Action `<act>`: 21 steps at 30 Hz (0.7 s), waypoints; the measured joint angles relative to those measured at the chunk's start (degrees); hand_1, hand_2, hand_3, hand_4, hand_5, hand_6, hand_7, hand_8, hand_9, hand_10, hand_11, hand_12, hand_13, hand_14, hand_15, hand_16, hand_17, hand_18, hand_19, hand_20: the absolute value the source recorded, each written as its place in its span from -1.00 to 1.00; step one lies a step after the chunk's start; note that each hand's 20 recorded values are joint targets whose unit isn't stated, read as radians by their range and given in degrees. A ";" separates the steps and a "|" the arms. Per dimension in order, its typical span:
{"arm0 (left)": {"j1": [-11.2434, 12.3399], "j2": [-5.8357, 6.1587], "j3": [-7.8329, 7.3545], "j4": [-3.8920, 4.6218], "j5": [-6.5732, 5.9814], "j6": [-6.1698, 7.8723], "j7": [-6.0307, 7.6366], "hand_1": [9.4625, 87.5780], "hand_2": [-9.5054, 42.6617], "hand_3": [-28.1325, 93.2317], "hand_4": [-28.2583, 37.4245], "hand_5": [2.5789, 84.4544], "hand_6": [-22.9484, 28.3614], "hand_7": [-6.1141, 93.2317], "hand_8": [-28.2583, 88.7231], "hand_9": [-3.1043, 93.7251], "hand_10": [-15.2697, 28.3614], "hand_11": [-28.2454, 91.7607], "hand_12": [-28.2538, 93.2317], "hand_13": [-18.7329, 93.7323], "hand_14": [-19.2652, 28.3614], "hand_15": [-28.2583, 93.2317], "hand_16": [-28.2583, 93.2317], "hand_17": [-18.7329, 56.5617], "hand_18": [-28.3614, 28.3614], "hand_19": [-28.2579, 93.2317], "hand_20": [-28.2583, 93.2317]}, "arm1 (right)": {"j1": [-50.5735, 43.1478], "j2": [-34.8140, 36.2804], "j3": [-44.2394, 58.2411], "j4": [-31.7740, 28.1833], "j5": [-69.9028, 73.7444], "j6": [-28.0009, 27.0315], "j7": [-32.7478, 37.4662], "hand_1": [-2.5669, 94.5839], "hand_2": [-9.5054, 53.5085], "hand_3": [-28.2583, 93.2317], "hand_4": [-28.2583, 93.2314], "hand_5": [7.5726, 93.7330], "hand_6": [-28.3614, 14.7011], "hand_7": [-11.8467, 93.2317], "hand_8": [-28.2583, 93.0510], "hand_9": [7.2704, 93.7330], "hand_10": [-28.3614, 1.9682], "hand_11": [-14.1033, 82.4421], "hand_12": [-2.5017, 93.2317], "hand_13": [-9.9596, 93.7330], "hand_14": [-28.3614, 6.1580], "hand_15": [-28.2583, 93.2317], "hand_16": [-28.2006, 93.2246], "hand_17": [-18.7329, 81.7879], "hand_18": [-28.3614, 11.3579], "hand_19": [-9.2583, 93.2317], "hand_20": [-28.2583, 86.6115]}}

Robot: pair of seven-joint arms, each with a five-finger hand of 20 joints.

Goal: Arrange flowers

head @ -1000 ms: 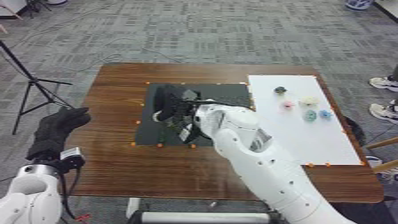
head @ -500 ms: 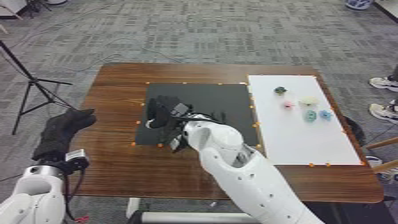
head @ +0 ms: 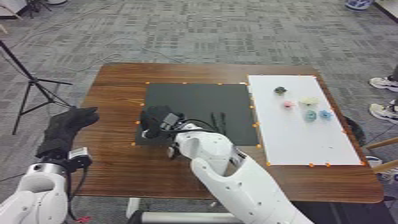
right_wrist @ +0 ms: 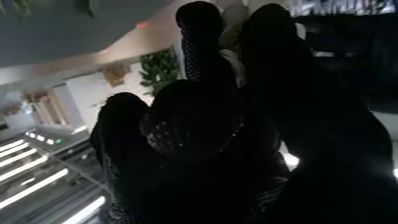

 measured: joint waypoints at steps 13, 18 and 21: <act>-0.71 0.02 1.06 0.22 0.00 0.05 0.59 -0.63 0.52 0.55 -1.00 0.36 -0.01 -0.53 -0.66 0.26 0.37 -0.17 -0.35 0.13 0.55 -0.16 -0.58 -0.25 0.37 -0.44 -0.24 | 1.44 -4.70 4.03 5.80 -7.01 -2.40 -1.81 0.22 -1.00 0.49 -0.87 0.67 0.46 -0.42 -0.53 0.81 0.29 -0.60 -0.57 1.00 0.54 0.38 0.03 0.67 -0.28 1.00 0.51; -1.29 0.02 1.30 0.35 0.00 -0.05 0.59 -0.61 0.17 0.59 -1.00 0.34 0.00 -0.54 -0.66 0.25 0.38 -0.17 -0.34 0.12 0.55 -0.16 -0.58 -0.26 0.38 -0.43 -0.24 | 1.36 -5.08 4.05 5.88 -7.14 -2.62 -1.86 0.20 -1.00 0.50 -0.85 0.66 0.47 -0.41 -0.53 0.80 0.29 -0.60 -0.57 1.00 0.54 0.38 0.04 0.67 -0.29 1.00 0.51; -1.36 0.03 1.30 0.35 0.01 -0.23 0.69 -0.61 0.01 0.59 -1.00 0.33 0.00 -0.54 -0.65 0.25 0.38 -0.17 -0.34 0.12 0.55 -0.17 -0.58 -0.26 0.38 -0.43 -0.24 | 1.31 -5.14 4.02 5.87 -6.92 -2.81 -1.73 0.18 -1.00 0.50 -0.83 0.65 0.46 -0.41 -0.53 0.78 0.28 -0.59 -0.58 1.00 0.54 0.38 0.04 0.67 -0.29 1.00 0.51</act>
